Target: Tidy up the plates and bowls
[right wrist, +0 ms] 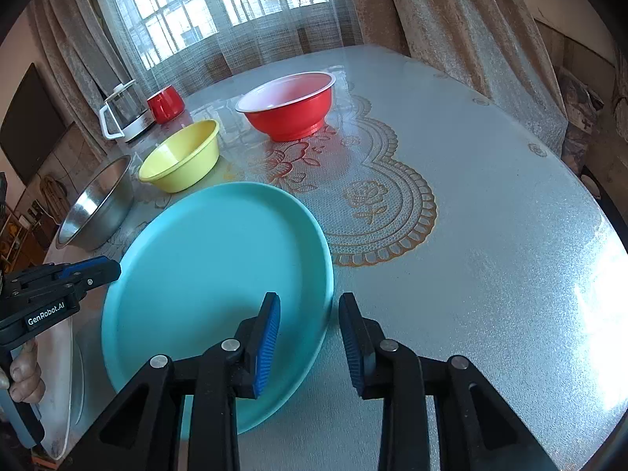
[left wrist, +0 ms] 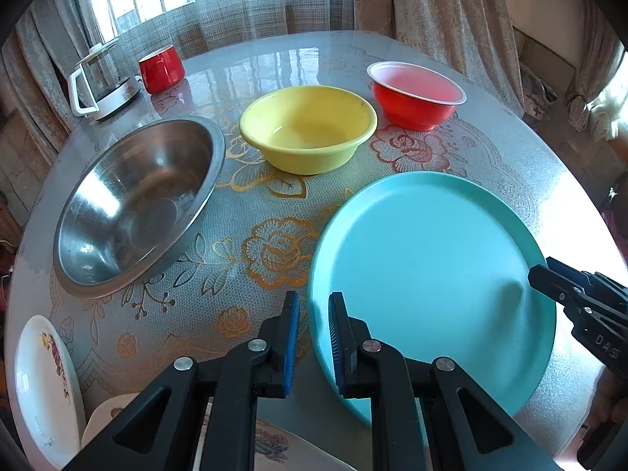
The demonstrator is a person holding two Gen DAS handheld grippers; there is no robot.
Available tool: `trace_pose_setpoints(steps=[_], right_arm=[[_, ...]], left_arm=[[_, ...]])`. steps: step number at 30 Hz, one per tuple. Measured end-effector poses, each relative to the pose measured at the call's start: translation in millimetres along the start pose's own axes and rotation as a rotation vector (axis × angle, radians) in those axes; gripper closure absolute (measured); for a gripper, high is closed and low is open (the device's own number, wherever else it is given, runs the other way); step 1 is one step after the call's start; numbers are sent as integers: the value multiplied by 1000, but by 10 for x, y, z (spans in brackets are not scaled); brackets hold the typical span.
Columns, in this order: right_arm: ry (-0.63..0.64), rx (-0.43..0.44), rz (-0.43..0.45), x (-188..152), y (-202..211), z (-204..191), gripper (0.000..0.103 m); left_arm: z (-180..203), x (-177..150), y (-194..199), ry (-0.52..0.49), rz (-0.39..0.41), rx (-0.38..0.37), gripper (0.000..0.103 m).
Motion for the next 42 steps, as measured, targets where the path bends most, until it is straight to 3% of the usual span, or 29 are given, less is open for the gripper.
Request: trace_pose_setpoints(steps=[7, 20, 34, 42], right_arm=[[2, 19, 2, 55, -42, -13, 90], [73, 11, 3, 37, -84, -195, 91], [87, -6, 2, -15, -72, -274, 89], [60, -15, -1, -32, -45, -300, 71]], left_arm=[[-73, -28, -65, -1, -13, 34, 91], [-211, -95, -18, 44, 1, 39, 91], [-286, -165, 53, 84, 46, 51, 91], [-402, -207, 148, 143, 72, 45, 89]])
Point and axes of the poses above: each gripper's, at about its wrist camera, not at the fingertips, and y roughly against the way its jaws point, z to its right, x to its top, the point moved 3 cm from there along -y, roughly the way its jaws point, and after that the axes turned 4 degrees about -x, right-handed, at the moved point
